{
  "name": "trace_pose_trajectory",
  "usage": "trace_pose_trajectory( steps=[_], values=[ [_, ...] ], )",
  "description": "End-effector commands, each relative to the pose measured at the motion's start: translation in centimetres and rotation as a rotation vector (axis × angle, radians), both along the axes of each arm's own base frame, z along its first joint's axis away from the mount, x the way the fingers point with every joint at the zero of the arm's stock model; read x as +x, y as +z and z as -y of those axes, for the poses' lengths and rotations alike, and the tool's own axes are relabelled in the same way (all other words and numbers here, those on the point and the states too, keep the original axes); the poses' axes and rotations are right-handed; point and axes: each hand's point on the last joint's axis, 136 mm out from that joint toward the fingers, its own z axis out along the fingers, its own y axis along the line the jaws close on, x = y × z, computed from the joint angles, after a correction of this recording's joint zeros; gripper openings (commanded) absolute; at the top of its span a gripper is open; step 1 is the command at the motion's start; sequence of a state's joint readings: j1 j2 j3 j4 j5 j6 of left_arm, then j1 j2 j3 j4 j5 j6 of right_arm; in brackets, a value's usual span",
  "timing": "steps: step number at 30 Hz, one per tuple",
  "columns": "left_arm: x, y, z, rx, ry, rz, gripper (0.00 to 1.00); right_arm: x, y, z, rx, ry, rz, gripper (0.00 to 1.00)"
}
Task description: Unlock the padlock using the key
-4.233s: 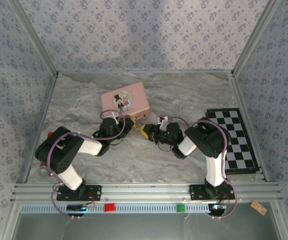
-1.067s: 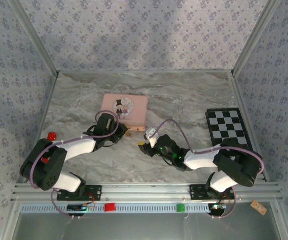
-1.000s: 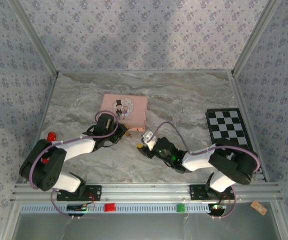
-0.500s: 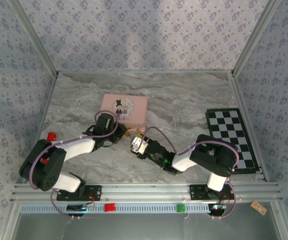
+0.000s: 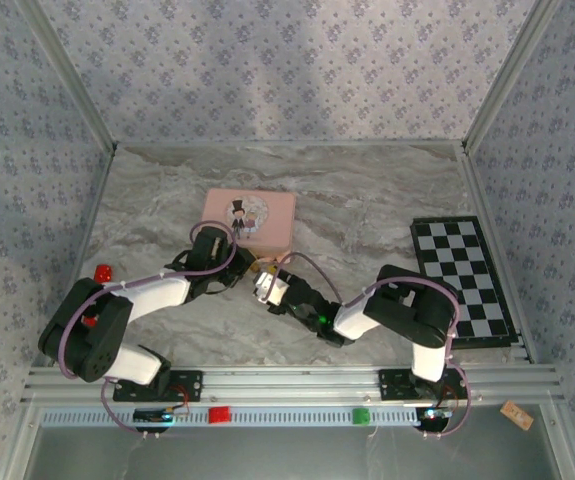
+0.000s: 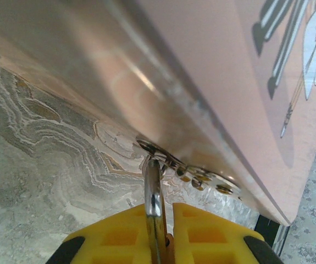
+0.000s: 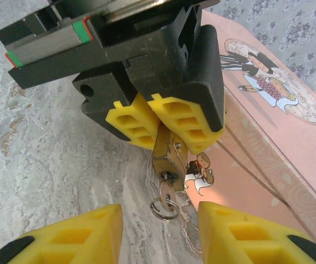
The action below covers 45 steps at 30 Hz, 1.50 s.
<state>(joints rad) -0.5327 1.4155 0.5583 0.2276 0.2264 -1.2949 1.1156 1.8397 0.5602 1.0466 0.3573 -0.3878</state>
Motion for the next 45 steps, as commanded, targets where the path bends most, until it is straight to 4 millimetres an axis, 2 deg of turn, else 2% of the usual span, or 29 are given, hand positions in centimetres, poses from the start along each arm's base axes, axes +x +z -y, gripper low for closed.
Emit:
trace_pose_trajectory(
  steps=[1, 9, 22, 45],
  values=[
    [0.6, 2.6, 2.0, -0.085, -0.055, 0.074, 0.00, 0.2, 0.2, -0.4, -0.008, -0.010, 0.017, 0.39],
    [0.6, 2.4, 2.0, -0.086, -0.055, 0.071, 0.00, 0.5, 0.5, -0.7, 0.004, -0.021, 0.024, 0.38],
    [0.6, 2.3, 2.1, -0.087, -0.058, 0.068, 0.00, 1.1, 0.6, -1.1, -0.002, -0.041, 0.026, 0.30],
    [0.4, 2.3, 2.4, -0.089, -0.063, 0.068, 0.00, 1.5, 0.1, -0.5, 0.039, -0.057, -0.003, 0.25]
  ],
)
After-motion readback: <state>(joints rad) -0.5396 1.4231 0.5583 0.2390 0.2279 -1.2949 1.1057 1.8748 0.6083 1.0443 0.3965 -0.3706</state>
